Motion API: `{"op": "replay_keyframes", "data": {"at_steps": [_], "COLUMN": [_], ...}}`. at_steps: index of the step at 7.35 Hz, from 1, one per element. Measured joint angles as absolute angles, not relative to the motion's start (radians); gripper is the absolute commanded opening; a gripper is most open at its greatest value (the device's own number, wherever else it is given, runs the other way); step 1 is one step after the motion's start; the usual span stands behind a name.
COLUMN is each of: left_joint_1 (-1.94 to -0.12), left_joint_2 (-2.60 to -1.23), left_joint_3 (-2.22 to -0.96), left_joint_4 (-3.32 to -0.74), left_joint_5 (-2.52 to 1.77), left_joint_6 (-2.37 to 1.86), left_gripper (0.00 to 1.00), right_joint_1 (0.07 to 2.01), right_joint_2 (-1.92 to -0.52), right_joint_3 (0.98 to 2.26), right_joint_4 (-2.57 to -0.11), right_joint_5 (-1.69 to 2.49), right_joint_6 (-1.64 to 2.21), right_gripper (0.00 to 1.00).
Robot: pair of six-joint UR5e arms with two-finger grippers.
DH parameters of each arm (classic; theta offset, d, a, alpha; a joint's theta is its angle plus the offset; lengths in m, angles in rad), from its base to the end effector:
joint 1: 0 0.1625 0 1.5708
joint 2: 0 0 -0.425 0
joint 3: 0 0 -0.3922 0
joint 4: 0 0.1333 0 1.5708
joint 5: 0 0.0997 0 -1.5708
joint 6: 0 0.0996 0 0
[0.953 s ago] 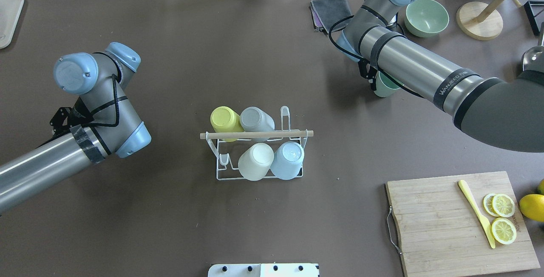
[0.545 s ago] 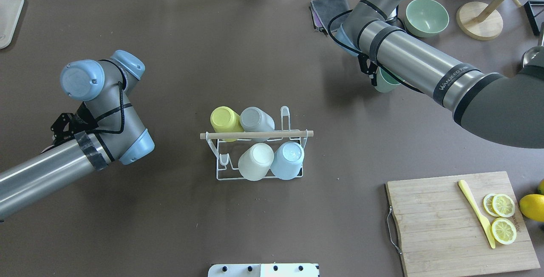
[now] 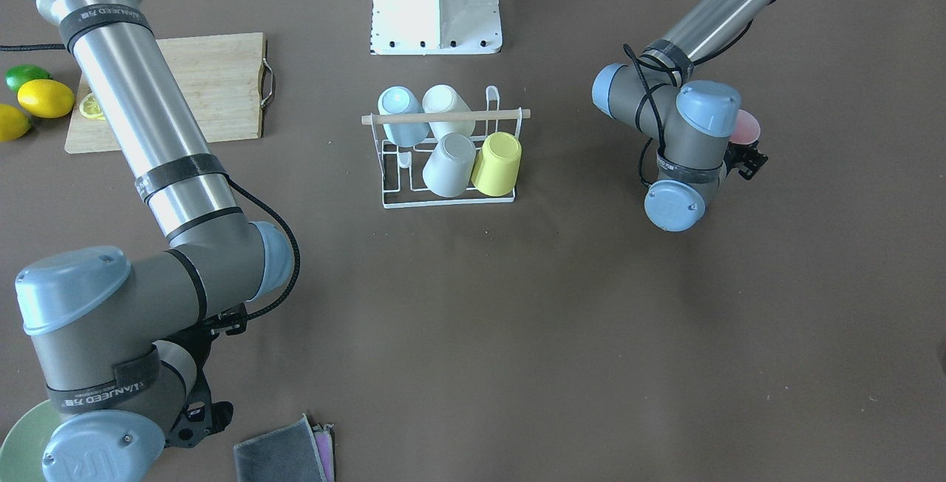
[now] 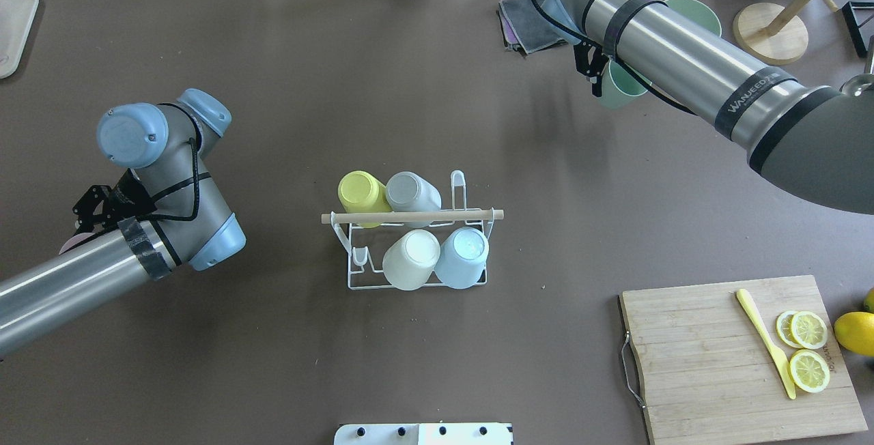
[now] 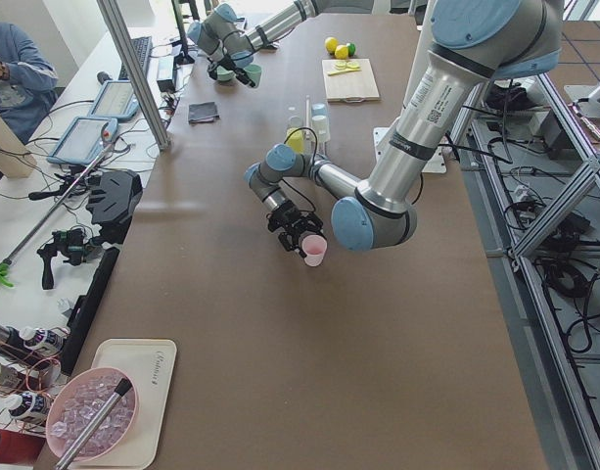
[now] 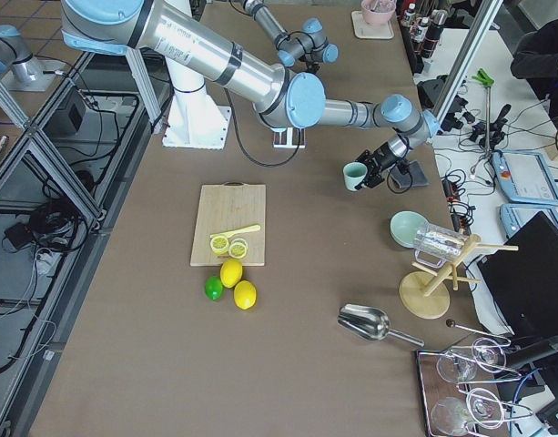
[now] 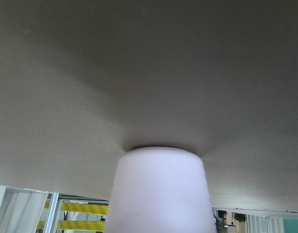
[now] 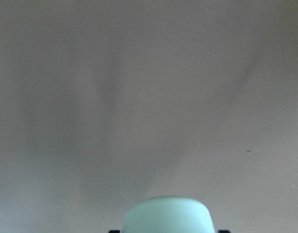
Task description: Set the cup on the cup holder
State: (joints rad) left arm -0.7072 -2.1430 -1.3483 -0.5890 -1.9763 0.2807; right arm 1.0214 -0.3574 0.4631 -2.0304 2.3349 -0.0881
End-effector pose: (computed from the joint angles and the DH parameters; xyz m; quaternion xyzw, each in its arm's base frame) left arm 0.4140 -0.4775 0.5182 -0.3466 0.0958 0.4515 0.8166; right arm -0.3925 -0.7643 0.3718 -0.2429 -0.3199 -0.2239 0.8880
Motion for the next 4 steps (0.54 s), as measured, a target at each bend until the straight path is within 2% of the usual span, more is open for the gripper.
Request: {"op": "replay_keyframes", "data": {"at_steps": [1,3,4], "left_joint_1": [-0.710,-0.745,-0.791], "left_joint_2": [-2.142,-2.142,-2.143], "left_joint_3": [-1.347,-1.355,-1.389], "left_joint_4": [-0.588,-0.582,-0.576], "left_joint_5": [-1.975,-1.974,-1.977], "left_joint_6": [0.281,0.280,0.276], "left_gripper": [0.40,0.40,0.40], "right_joint_1": [1.042,1.071,1.079], "right_joint_2": [-0.393,-0.540,-0.584], "right_joint_3": [0.564,0.873,0.984], "right_joint_4": [-2.033,-2.028,-2.021], "right_joint_5": [2.343,2.351,2.352], "right_joint_6": [-0.083,-0.028,0.020], "right_gripper": [0.00,0.00,0.00]}}
